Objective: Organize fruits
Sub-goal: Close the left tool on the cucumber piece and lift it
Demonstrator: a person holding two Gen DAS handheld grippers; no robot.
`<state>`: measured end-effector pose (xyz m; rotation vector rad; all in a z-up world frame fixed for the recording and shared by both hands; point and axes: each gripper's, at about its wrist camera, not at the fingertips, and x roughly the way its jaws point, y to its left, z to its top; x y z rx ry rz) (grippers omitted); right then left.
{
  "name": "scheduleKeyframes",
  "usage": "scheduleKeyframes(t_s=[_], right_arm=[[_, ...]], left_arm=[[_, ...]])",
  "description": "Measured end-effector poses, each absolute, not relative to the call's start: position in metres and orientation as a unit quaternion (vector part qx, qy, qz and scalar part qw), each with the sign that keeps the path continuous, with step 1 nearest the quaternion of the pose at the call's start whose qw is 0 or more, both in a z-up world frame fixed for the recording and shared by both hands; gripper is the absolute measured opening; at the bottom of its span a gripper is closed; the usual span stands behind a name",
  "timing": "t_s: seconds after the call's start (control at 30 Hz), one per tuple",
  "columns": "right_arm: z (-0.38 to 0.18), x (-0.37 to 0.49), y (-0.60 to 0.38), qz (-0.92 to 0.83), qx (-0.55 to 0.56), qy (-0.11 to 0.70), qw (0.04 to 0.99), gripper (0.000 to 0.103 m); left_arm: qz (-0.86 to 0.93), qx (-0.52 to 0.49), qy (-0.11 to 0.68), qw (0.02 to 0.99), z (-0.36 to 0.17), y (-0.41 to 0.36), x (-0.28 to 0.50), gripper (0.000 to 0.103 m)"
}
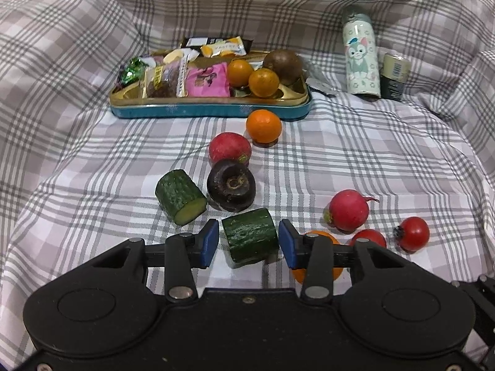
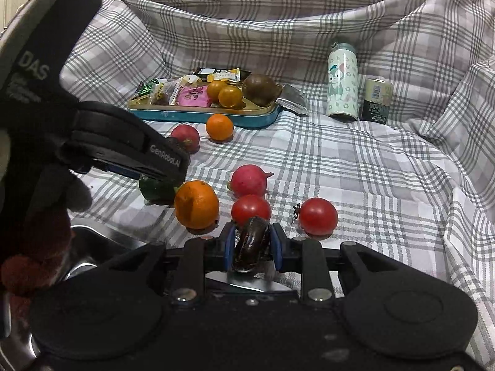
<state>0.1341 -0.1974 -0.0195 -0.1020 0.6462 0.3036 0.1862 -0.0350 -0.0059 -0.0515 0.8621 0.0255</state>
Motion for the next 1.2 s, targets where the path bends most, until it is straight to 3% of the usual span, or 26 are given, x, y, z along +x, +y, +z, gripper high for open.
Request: scheduleKeyframes(t_s=[0.07,0.2,0.33,0.73,0.9,1.2], right_arm=[[-0.02,0.134,-0.197,0.148,-0.051,0.315,0.936,0.027],[-0.02,0.134,-0.197,0.147,-0.052,0.315,0.936,0.027],[-0.019,0.132,-0.195,0.148,-0.055,0.311,0.937,0.028],[-0.014,0.121,-0.186,0.181,-0.046,0.283,0.941,0.04],[-0.015,0.134,-0.203,0.147,0.006,0.305,0.941,0.049],[-0.027,0.153,-0.208,0.157,0.057,0.366,0.916,0.054]], left_arm=[[0.017,-0.019,0.428,0.904,-0.009,-0.037,0.19,0.054],[0.021,0.0,0.422,0.906,-0.011,-0.041,0.187,0.046],[0.035,0.005,0.406,0.913,-0.008,-0.031,0.178,0.046],[0.034,-0.006,0.39,0.92,0.002,-0.003,0.159,0.046],[0.03,-0.012,0.386,0.922,0.001,-0.002,0.152,0.046],[0.027,-0.005,0.375,0.926,0.003,-0.003,0.145,0.046]])
